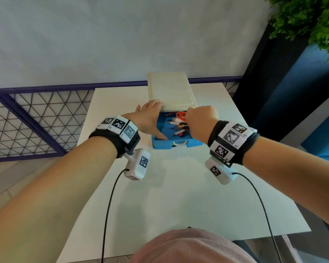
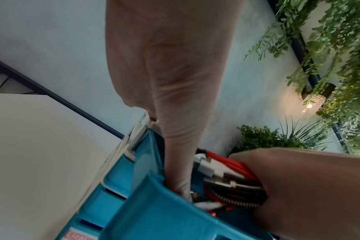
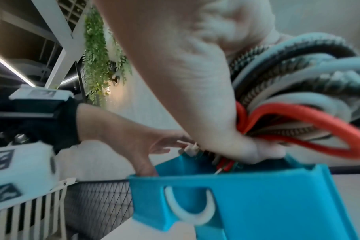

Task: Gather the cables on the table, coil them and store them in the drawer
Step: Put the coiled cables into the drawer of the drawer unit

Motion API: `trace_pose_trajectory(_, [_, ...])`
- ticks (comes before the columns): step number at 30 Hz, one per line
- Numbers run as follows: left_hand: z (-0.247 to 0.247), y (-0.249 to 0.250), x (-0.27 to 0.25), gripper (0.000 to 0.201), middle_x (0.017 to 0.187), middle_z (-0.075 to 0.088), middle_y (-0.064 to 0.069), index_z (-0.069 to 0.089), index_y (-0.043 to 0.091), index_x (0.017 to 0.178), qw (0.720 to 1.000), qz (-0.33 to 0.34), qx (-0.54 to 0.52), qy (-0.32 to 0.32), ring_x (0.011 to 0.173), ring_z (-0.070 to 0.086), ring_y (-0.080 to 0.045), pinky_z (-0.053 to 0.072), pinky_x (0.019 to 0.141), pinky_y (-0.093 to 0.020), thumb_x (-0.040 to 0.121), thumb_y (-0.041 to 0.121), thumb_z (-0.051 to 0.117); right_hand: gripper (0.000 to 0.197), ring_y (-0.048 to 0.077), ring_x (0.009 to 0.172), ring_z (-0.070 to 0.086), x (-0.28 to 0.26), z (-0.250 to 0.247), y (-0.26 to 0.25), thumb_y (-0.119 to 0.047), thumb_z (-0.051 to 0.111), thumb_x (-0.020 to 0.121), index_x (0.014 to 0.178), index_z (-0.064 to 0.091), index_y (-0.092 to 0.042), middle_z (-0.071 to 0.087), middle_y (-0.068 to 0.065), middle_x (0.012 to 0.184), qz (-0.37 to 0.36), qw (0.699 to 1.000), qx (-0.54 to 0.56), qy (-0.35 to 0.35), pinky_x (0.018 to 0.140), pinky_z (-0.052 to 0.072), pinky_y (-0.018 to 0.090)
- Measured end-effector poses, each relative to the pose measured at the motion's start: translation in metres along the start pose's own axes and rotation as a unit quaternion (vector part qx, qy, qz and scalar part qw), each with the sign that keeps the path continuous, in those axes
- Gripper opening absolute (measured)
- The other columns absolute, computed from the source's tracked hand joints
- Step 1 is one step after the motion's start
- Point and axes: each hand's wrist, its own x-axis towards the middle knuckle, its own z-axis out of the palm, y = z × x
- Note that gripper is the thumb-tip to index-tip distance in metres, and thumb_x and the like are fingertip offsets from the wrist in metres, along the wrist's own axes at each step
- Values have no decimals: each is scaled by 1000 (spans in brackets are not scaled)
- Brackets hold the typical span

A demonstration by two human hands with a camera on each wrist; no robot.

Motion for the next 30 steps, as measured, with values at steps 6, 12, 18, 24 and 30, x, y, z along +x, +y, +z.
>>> trace_pose_trajectory(6, [2,0,0,120,154,12,0,11,19,147,1000,10,-9,8,144,10,-23,10,116,-56,57,59,80,23,28,91,64,0,-10,-24,-10,55,88,110,55,-4,55,5,93,-6,999,-23,-35,67,52,37])
trace_pose_trajectory(12, [4,-7,-5,76,134,34,5,37,43,129,992,83,-89,29,136,20,-19,18,110,-56,64,50,77,27,30,91,66,18,-15,-36,-22,56,89,110,59,-6,66,9,105,-3,998,-25,-59,73,58,43])
trace_pose_trajectory(18, [3,1,-6,38,145,35,-10,59,26,122,989,46,-102,96,134,33,-30,25,110,-56,86,38,64,24,27,95,66,27,-9,-35,-24,48,94,107,60,-7,66,7,105,-3,998,2,-61,81,57,40])
trace_pose_trajectory(24, [16,7,-7,55,151,33,-5,56,13,129,985,-16,-99,138,139,30,-25,12,116,-55,81,36,70,35,16,69,53,18,-12,-18,-46,55,89,99,59,-12,52,-1,75,-29,991,119,-49,65,42,29])
trace_pose_trajectory(30, [18,17,-9,31,136,45,-13,68,4,109,980,-6,-44,194,129,37,-34,32,105,-51,88,26,59,51,30,98,56,-6,10,-14,-49,48,94,119,45,-4,54,14,111,-36,964,254,63,81,46,36])
